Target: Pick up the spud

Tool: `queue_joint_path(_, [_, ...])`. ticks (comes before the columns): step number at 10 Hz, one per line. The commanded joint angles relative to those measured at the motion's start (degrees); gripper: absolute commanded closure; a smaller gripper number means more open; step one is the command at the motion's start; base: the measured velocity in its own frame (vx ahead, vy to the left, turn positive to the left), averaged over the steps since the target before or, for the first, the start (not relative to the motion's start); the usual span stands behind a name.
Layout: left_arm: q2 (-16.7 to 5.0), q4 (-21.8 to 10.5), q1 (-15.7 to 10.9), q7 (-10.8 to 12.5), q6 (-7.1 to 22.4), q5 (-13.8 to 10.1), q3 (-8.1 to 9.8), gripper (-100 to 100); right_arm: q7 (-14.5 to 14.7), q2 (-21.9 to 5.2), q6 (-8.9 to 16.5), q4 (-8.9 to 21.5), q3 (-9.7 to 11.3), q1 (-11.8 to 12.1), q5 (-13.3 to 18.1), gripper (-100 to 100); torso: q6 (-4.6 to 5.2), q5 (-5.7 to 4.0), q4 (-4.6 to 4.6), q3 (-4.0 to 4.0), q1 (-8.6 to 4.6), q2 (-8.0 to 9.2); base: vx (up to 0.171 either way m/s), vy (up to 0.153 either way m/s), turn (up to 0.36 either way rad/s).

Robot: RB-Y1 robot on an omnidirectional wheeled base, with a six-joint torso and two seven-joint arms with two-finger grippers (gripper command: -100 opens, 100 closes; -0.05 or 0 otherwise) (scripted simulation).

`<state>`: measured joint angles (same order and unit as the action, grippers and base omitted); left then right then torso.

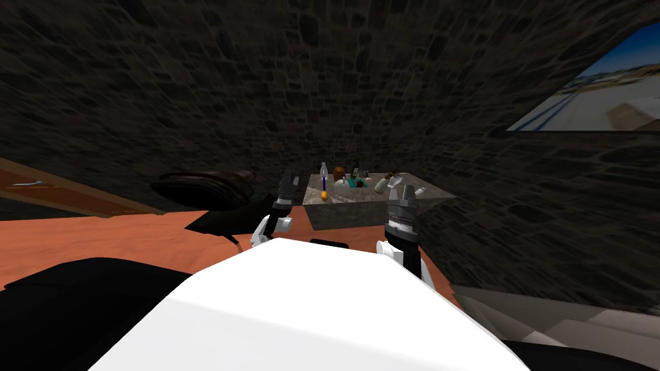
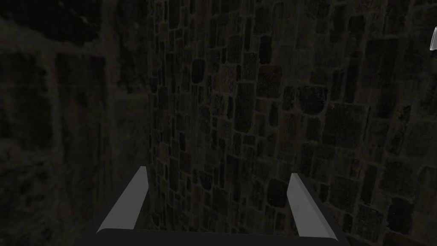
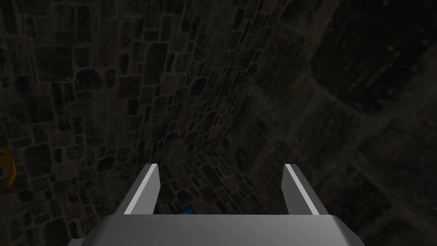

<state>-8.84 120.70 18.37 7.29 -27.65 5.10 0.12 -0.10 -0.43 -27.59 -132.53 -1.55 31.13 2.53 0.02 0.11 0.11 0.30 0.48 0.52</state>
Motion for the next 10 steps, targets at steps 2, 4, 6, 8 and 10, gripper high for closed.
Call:
queue_joint_path(2, [-1.6, -2.3, -3.2, -0.8, 4.0, -0.5, -0.47, -100, 0.0, 0.0, 0.0, 0.0, 0.0, 0.0, 0.0, 0, -0.03, -0.01, -0.01, -0.05, -0.12, -0.11, -0.104, 0.07, -0.092])
queue_joint_path(4, [-2.6, -3.9, -5.5, -1.2, 6.5, -1.0, -0.71, -100, 0.0, 0.0, 0.0, 0.0, 0.0, 0.0, 0.0, 0, 0.0, -0.01, -0.01, -0.03, -0.02, -0.06, -0.127, 0.105, -0.138])
queue_joint_path(6, [-3.7, -5.6, -7.9, -1.8, 9.2, -1.6, -0.97, -100, 0.0, 0.0, 0.0, 0.0, 0.0, 0.0, 0.0, 0, -0.01, -0.03, -0.04, -0.11, -0.17, -0.2, -0.083, 0.059, -0.093])
queue_joint_path(8, [-4.7, -7.5, -10.4, -2.4, 12.0, -2.4, -1.25, -100, 0.0, 0.0, 0.0, 0.0, 0.0, 0.0, 0.0, 0, 0.0, -0.04, -0.05, -0.13, -0.18, -0.24, -0.088, 0.067, -0.125])
queue_joint_path(10, [-5.7, -9.5, -12.9, -3.0, 14.9, -3.2, -1.56, -100, 0.0, 0.0, 0.0, 0.0, 0.0, 0.0, 0.0, 0, -0.01, -0.02, -0.05, -0.14, -0.1, -0.25, -0.087, 0.085, -0.114])
